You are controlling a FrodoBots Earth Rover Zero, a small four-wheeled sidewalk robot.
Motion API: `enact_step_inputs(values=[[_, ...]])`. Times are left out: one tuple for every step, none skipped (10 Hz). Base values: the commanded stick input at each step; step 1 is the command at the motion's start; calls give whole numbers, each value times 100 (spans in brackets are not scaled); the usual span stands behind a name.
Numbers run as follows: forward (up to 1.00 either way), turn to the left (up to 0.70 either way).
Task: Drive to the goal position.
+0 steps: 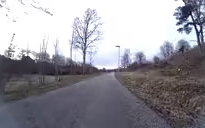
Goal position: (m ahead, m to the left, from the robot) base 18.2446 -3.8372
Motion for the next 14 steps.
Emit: enact_step_inputs(values=[[50, 0], [50, 0], [50, 0], [50, 0], [50, 0], [50, 0], [50, 0], [50, 0], [50, 0], [50, 0], [50, 0], [50, 0], [50, 0], [50, 0]])
